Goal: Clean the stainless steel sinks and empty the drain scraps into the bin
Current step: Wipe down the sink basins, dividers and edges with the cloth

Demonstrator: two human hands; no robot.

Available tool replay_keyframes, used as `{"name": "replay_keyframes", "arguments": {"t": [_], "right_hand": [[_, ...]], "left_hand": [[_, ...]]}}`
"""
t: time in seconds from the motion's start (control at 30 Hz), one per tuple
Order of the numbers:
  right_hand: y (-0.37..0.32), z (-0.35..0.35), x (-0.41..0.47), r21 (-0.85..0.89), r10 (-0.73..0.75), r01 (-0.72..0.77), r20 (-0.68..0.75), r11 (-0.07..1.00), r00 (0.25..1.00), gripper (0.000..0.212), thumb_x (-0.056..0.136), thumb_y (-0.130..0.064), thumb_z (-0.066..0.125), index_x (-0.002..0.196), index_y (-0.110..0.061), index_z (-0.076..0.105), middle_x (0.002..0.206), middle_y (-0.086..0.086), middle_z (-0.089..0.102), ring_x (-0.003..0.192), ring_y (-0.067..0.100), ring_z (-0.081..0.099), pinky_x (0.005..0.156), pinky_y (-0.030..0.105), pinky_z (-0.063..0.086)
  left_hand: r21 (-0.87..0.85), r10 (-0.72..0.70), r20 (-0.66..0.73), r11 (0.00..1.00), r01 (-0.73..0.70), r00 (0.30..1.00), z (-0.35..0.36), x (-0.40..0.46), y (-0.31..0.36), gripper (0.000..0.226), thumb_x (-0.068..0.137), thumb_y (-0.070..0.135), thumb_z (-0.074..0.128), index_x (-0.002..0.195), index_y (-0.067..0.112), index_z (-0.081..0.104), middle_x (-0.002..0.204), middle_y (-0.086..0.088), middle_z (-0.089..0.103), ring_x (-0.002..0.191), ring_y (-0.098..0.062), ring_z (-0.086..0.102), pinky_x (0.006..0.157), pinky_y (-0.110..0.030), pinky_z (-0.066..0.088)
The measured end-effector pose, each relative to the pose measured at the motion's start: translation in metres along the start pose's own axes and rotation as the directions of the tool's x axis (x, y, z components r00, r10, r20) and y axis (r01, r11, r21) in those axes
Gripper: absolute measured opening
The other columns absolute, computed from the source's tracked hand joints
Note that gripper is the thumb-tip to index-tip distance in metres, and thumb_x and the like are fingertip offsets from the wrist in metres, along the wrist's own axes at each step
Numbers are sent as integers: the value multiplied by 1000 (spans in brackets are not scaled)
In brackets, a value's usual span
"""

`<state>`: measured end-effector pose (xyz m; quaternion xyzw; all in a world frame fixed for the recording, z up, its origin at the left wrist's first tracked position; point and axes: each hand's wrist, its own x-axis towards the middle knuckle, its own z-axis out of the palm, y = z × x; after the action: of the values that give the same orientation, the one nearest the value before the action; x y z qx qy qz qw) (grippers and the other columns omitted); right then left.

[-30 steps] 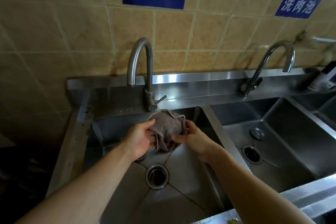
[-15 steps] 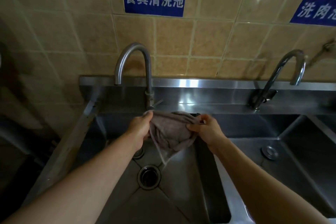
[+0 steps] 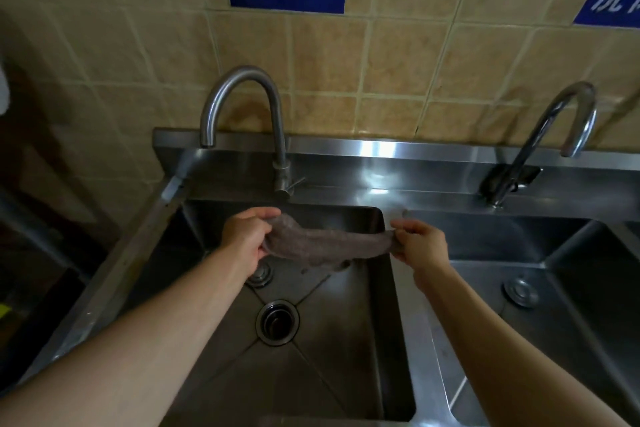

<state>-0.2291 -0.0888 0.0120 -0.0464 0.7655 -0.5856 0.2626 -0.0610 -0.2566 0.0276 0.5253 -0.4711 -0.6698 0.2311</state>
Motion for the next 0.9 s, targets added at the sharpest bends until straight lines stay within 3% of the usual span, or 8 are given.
{"name": "replay_keyframes", "arguments": {"t": [0.07,0.2,0.4,0.53,0.63,0.7,0.77,0.9], "right_hand": [[1,-4,0,-6,-3,3,12,1000,1000,26,88,7,56,110,-5,64,84,1,59,73,14,58,65,23,51],[-1,-1,-1,-415,-83,81,13,906,996,45,78,-10,76,120,-9,62,104,4,62,93,20,59,84,28,50],[-21,2,-12,-885,-168,125,54,449,984,36,77,-44,74,100,-17,68,103,7,60,94,25,60,86,40,52],[-33,5,-19,-899,-307,265,157,350,939,11,83,-36,66,85,-26,61,124,2,42,121,25,38,106,40,27],[-37,9,-21,-887,-307,291,183,358,934,18,91,-33,53,77,-22,58,96,0,59,99,21,55,106,40,34],[-41,12,-21,-849,-238,228,124,478,963,27,95,-38,47,88,-16,63,93,6,61,88,23,59,92,43,48],[-47,16,-23,-734,-131,137,66,665,989,34,97,-39,47,98,-10,65,99,13,63,91,28,61,87,45,52],[-60,33,-29,-204,121,-74,228,976,966,15,98,-17,47,98,-5,56,90,17,58,78,27,59,72,41,53]], "left_hand": [[-14,33,-27,999,-33,999,-5,8,3,36,90,-9,46,86,20,66,120,-12,60,110,-28,56,85,-39,50],[197,202,-65,963,-186,977,-9,13,7,36,80,-7,65,108,15,68,119,-11,62,106,-22,58,92,-32,48],[768,580,90,477,-427,810,-23,16,12,32,83,5,68,114,12,64,114,-6,63,111,-22,58,89,-26,43],[893,657,176,206,-400,733,-30,22,17,12,81,25,72,86,21,61,99,-2,53,92,-21,56,73,-31,49],[936,619,254,36,-350,743,-32,27,20,18,81,37,67,79,21,61,100,-2,51,96,-22,50,80,-35,48],[887,488,304,168,-429,818,-28,31,22,21,86,30,61,75,12,63,84,-5,59,87,-25,59,76,-33,44],[746,268,307,528,-406,913,-21,33,24,22,88,20,58,79,2,65,78,-14,62,81,-30,62,69,-31,42],[414,34,424,882,-227,905,-2,23,20,20,93,18,56,73,14,59,79,-14,60,80,-25,58,76,-33,41]]}}
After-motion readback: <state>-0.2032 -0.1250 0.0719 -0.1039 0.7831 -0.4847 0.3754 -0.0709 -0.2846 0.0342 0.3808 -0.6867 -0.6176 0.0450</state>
